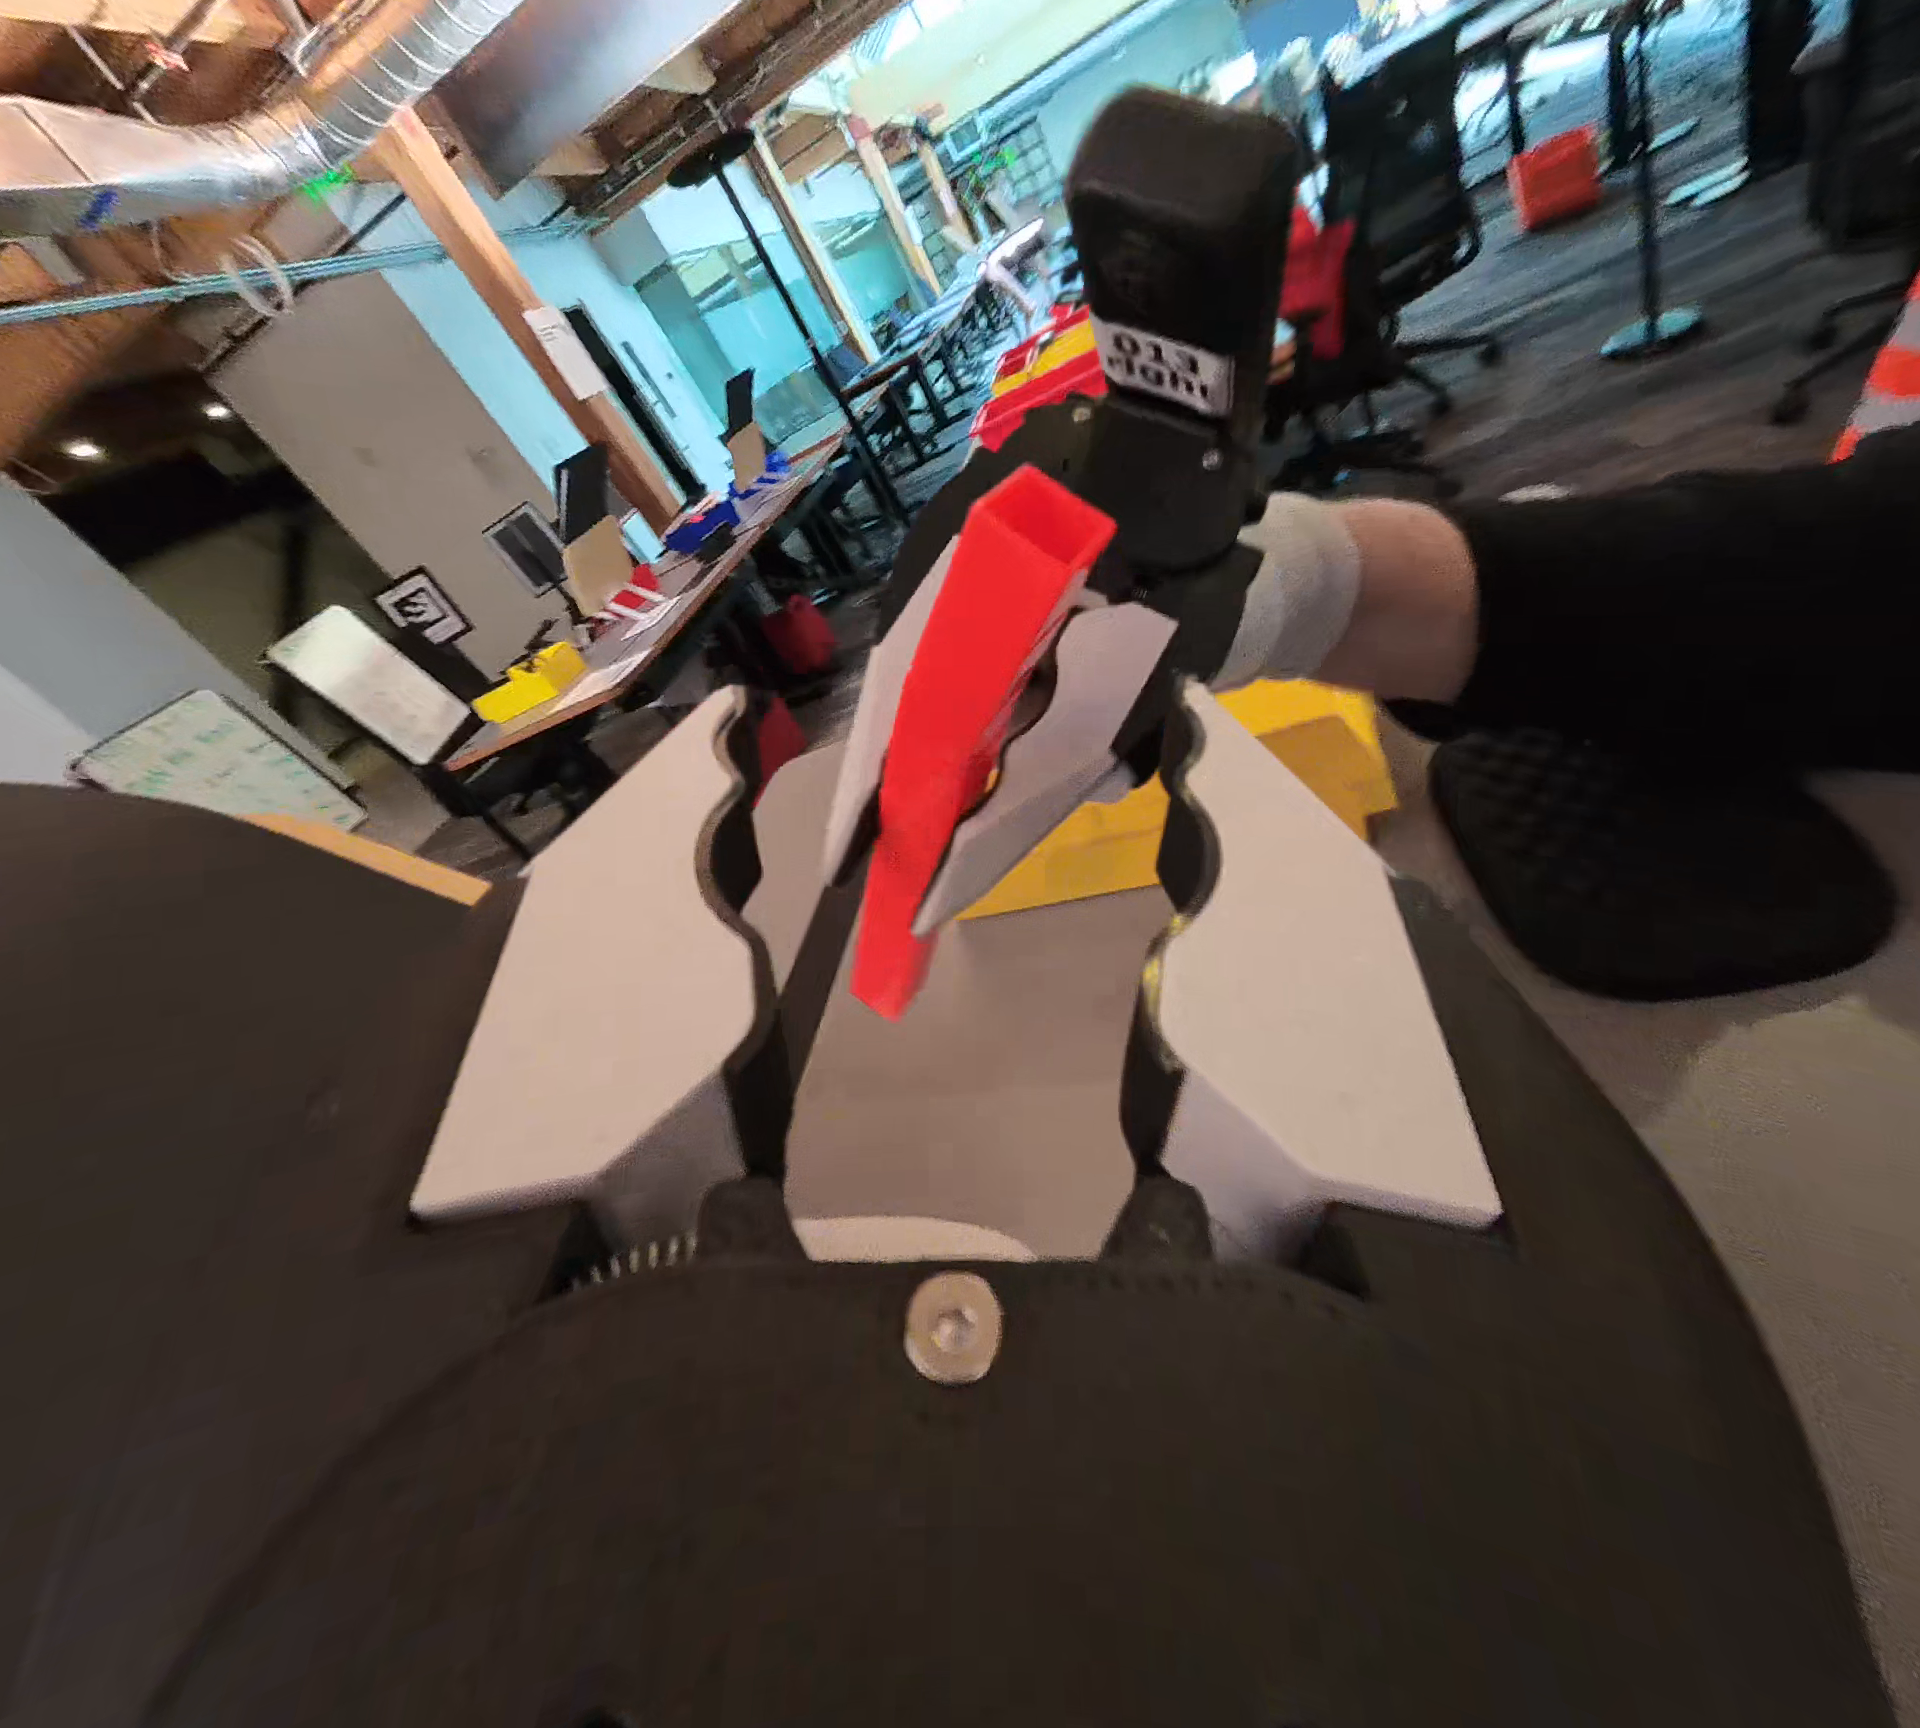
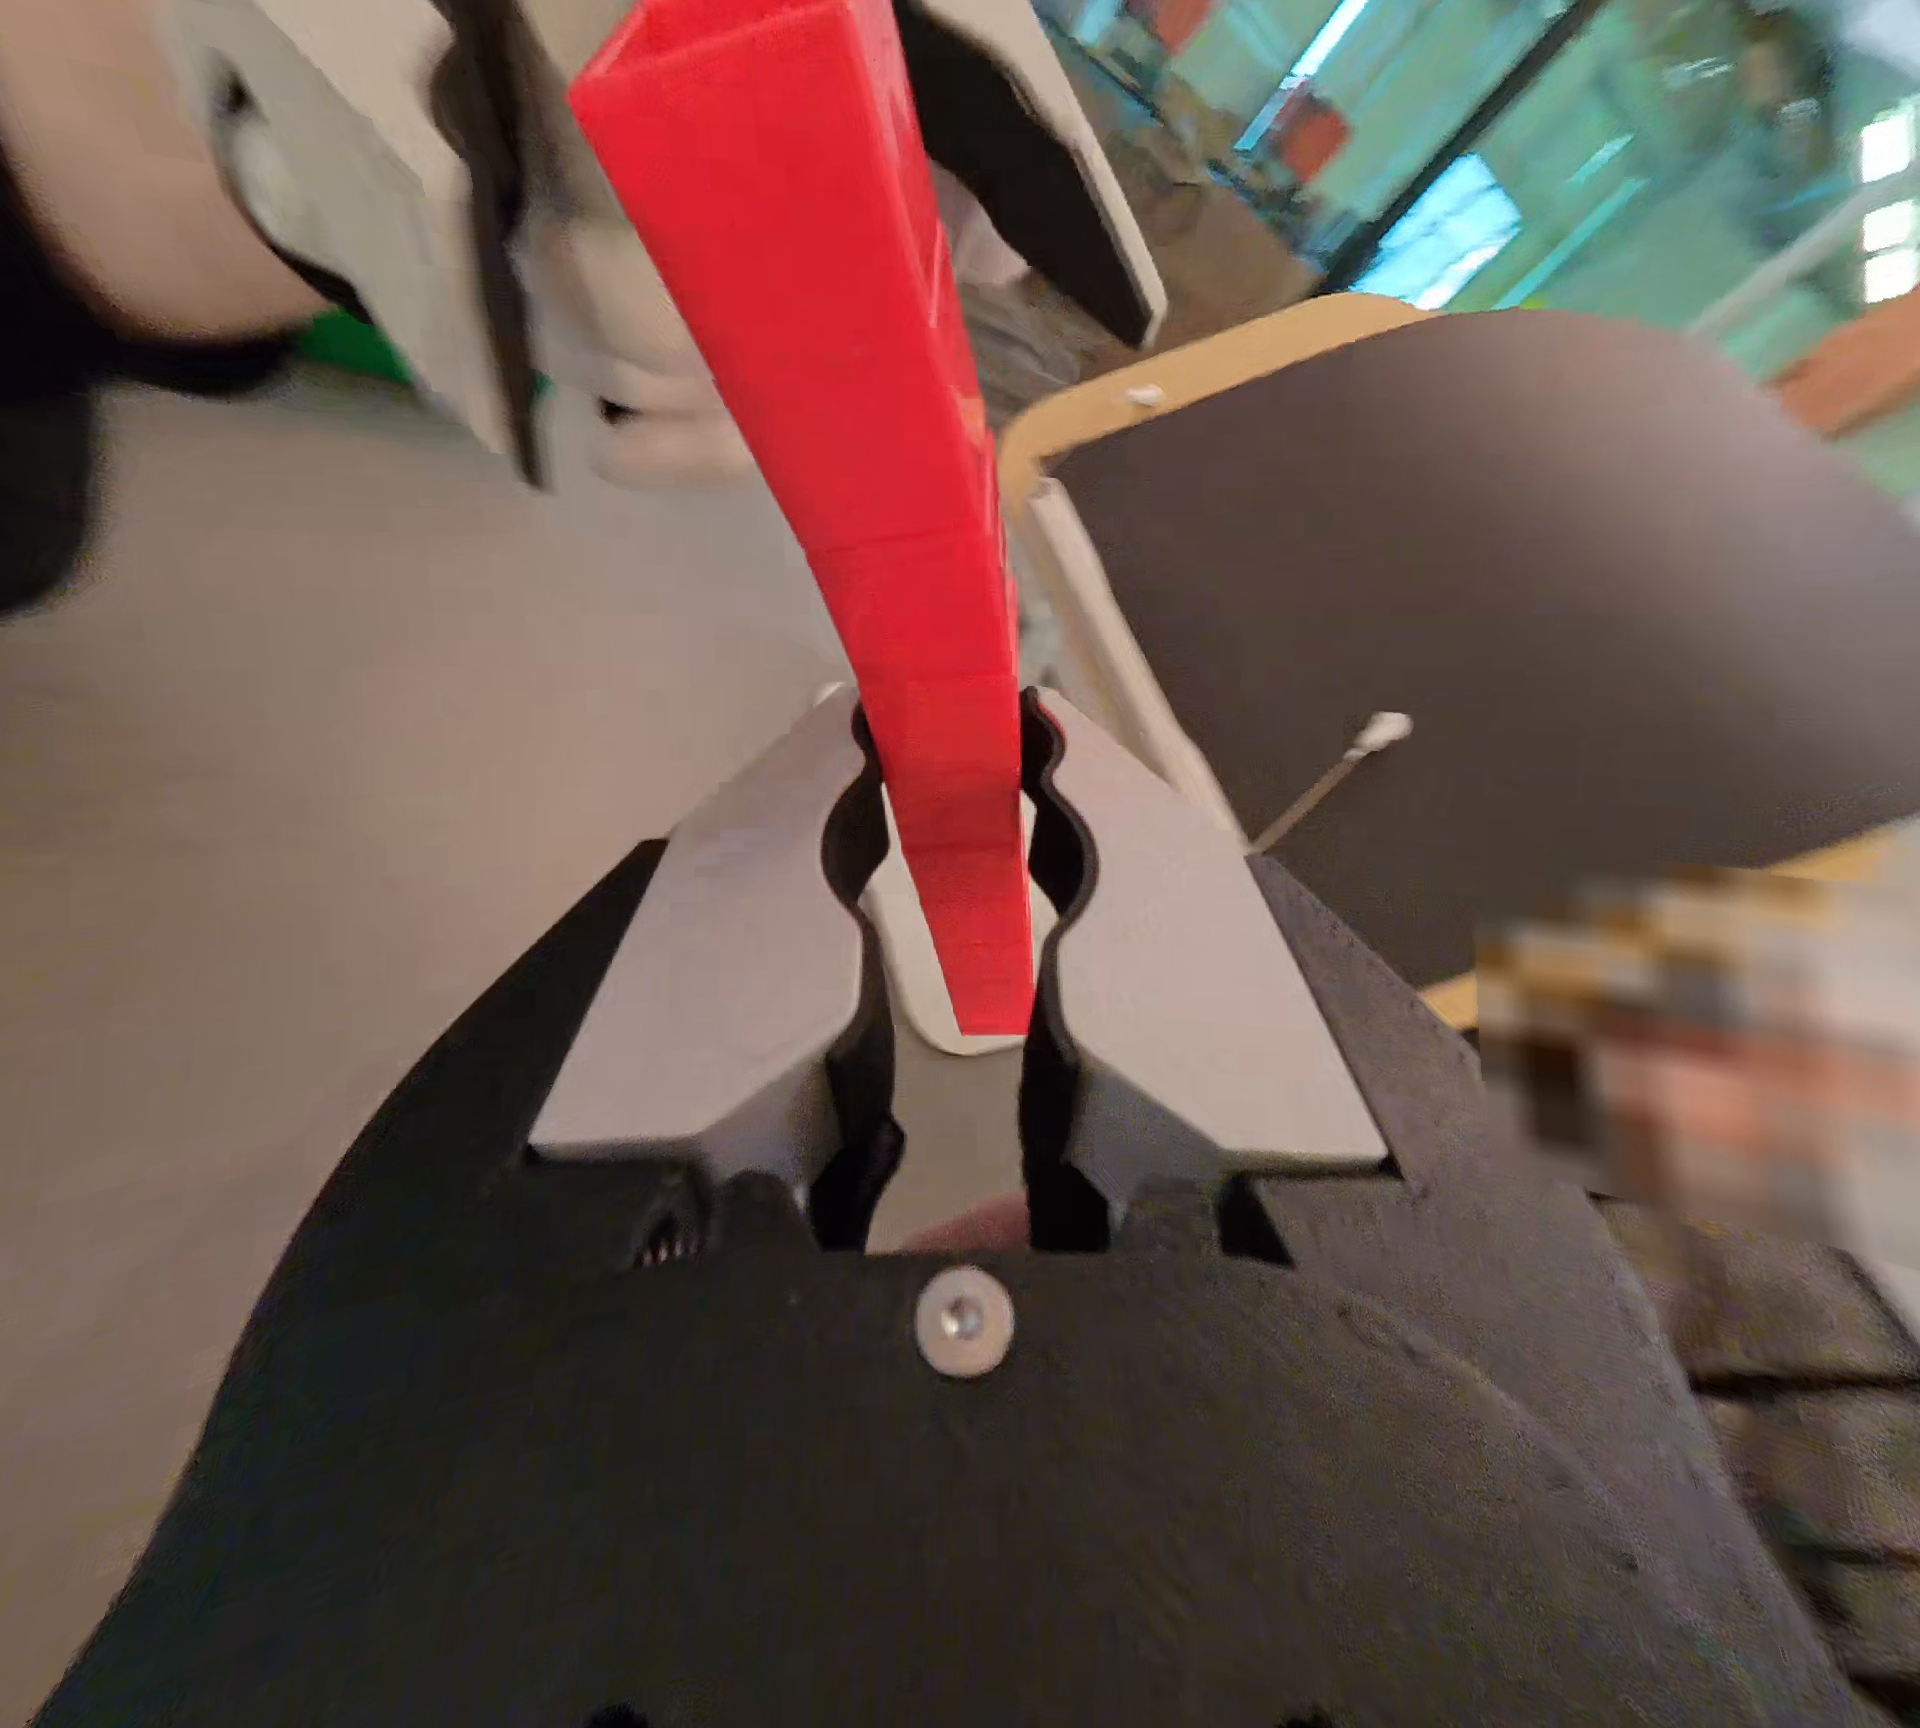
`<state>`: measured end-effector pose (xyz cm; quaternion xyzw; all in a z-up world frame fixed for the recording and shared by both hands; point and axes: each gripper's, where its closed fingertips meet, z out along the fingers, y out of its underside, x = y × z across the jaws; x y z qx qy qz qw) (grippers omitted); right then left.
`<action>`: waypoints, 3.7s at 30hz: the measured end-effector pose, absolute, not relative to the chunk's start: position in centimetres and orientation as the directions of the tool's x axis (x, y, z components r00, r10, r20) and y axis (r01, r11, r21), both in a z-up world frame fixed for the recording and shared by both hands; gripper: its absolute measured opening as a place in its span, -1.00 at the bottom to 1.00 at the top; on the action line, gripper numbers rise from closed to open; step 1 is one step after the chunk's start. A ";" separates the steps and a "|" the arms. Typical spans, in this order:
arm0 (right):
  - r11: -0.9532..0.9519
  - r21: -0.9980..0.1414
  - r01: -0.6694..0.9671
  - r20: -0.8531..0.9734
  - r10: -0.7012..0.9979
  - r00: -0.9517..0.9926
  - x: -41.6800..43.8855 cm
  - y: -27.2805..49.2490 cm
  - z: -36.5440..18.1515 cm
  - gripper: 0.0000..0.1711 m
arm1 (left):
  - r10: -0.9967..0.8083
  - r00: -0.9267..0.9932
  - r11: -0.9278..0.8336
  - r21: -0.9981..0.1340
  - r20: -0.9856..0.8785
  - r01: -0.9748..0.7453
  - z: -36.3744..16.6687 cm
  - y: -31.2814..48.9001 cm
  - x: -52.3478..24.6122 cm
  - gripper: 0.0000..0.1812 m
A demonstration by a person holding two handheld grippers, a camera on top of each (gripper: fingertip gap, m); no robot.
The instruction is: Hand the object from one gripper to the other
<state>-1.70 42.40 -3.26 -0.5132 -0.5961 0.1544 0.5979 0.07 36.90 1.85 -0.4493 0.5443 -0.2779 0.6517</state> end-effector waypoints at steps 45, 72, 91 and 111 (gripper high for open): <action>0.667 0.174 0.724 0.928 -0.357 0.106 -4.3 43.0 -3.4 0.23 | -0.868 0.233 -0.254 -0.794 0.440 0.552 7.8 44.6 -10.4 -0.78; 0.745 0.004 0.667 0.966 -0.174 0.189 -4.3 39.6 -0.7 -0.76 | -0.762 0.320 -0.282 -0.734 0.563 0.618 4.8 47.9 -9.0 -0.69; 0.579 -0.600 0.553 0.782 0.572 0.250 0.1 40.0 0.6 -0.76 | -0.775 0.550 0.331 -0.941 -0.310 -0.063 2.3 44.2 -3.9 -0.22; 0.552 -0.678 0.485 0.663 0.744 0.079 -0.4 36.2 -0.8 -0.77 | -0.732 0.148 0.513 -0.680 -0.666 -0.524 -6.7 40.5 1.7 -0.77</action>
